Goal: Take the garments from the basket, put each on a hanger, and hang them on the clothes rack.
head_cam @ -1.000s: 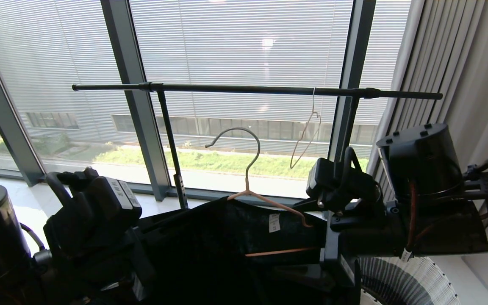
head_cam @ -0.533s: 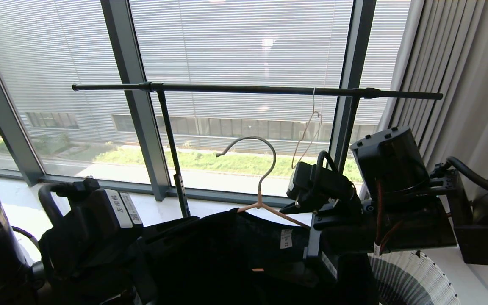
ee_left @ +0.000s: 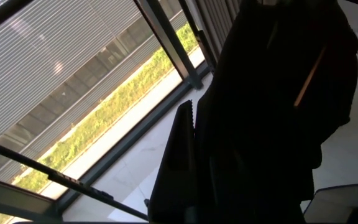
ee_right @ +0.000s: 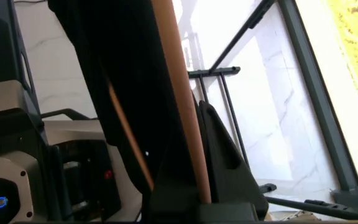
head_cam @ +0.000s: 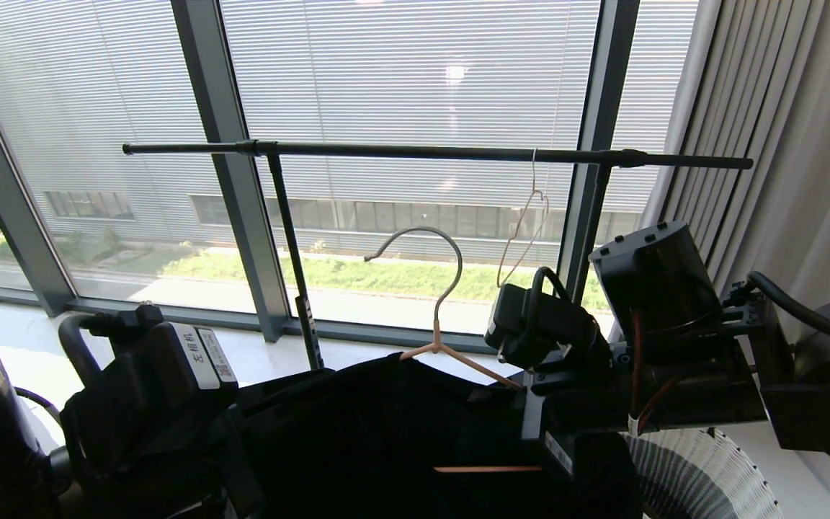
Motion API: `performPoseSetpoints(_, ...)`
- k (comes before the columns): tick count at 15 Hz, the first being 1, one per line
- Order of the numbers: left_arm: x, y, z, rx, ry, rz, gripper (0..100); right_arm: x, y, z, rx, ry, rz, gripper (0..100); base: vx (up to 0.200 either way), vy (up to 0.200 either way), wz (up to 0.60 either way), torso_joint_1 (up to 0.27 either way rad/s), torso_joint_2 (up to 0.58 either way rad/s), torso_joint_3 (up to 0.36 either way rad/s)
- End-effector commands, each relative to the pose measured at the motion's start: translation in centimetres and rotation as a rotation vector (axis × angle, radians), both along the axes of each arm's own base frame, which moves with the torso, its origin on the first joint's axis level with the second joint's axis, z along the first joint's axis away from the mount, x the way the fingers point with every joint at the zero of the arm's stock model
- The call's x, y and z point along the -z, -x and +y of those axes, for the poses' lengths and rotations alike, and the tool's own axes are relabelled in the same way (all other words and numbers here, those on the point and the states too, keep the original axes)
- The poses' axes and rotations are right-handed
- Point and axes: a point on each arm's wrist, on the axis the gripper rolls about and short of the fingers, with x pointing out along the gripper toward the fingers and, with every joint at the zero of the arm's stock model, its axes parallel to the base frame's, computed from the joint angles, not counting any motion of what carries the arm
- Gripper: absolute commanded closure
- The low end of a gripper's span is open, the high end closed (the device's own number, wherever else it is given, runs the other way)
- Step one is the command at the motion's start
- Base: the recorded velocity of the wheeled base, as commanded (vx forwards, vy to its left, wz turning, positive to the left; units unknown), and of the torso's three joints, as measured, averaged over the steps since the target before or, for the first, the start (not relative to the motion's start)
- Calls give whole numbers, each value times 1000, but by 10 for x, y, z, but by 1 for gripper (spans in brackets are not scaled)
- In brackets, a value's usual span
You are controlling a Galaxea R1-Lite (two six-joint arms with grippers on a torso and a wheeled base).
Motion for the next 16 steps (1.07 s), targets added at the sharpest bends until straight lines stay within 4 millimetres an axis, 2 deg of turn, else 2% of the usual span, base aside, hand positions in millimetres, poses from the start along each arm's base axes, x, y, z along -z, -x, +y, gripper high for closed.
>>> performPoseSetpoints(1, 0, 0, 0, 1, 0, -1, 100, 0, -1, 0, 3, 0, -9, 100, 0, 0, 0, 0, 0, 0)
performPoseSetpoints(3, 0, 0, 0, -5, -2, 2, 100, -1, -4, -2, -5, 7, -42, 100, 0, 0, 0, 0, 0, 0)
performPoseSetpoints(4, 0, 0, 0, -6, 2, 5, 0, -2, -5, -4, -20, 13, -77, 100, 0, 0, 0, 0, 0, 0)
performPoseSetpoints(8, 5, -11, 17, -138, -8, 19, 0, -5, -24, -25, -68, -1, -310, 100, 0, 0, 0, 0, 0, 0)
performPoseSetpoints(11, 16, -4, 26, -161, -26, 46, 0, -10, -36, -47, -44, 0, -428, 100, 0, 0, 0, 0, 0, 0)
performPoseSetpoints(13, 29, -1, 31, -180, -53, 87, 0, -16, -42, -59, -19, -23, -474, 100, 0, 0, 0, 0, 0, 0)
performPoseSetpoints(16, 54, -15, 56, -368, -33, 253, 0, -21, -37, -65, -25, -66, -513, 100, 0, 0, 0, 0, 0, 0)
